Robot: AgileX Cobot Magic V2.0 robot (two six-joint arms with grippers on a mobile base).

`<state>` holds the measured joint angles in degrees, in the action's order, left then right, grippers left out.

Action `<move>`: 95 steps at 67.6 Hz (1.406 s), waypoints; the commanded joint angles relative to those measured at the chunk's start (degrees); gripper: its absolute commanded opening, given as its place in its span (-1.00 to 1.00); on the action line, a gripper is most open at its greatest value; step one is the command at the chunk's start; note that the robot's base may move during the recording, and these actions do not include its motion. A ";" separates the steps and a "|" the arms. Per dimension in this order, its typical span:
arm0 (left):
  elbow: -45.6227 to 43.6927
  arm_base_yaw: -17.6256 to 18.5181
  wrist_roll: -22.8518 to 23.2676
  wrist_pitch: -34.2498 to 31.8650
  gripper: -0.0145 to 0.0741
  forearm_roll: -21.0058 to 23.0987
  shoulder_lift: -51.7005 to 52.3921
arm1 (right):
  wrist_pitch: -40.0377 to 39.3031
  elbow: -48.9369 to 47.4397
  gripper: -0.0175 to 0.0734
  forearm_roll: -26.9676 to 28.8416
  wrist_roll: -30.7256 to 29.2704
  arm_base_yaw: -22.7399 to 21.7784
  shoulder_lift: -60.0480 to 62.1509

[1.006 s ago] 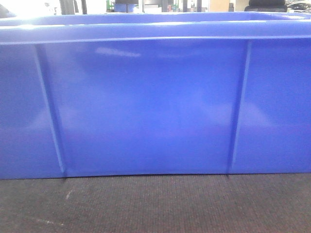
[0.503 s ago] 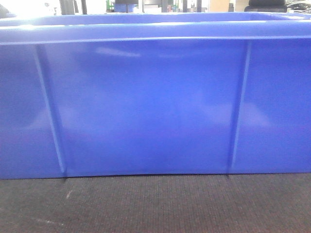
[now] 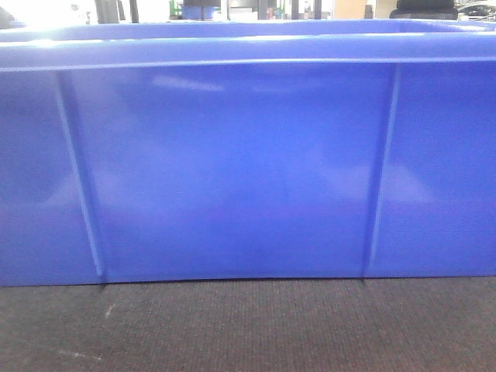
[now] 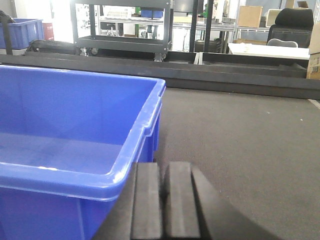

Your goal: Move blue bin to conveyor side

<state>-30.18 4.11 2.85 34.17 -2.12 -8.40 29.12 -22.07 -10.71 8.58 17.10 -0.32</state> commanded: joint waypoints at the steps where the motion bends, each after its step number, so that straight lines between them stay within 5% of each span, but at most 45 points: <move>1: 0.12 0.24 -0.20 -0.85 -0.71 -0.09 0.35 | -1.61 0.08 -0.78 -0.72 -0.54 0.00 0.32; 22: 6.40 -3.43 -0.20 -4.81 -0.71 -0.76 2.68 | -1.61 0.08 -0.78 -0.72 -0.54 0.00 0.32; 47: 30.18 -6.56 -0.20 -36.89 -0.71 -0.76 8.40 | -1.64 0.08 -0.78 -0.72 -0.54 0.00 0.32; 55: 30.18 -6.44 -0.20 -31.60 -0.71 -0.76 8.40 | -1.64 0.08 -0.78 -0.72 -0.54 0.00 0.32; 95: 30.18 -6.44 -0.20 -32.11 -0.71 -0.76 8.40 | -1.64 0.08 -0.78 -0.72 -0.54 0.00 0.32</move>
<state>0.13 -2.31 2.85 3.60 -2.80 -0.27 28.73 -22.07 -10.82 8.48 17.10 -0.32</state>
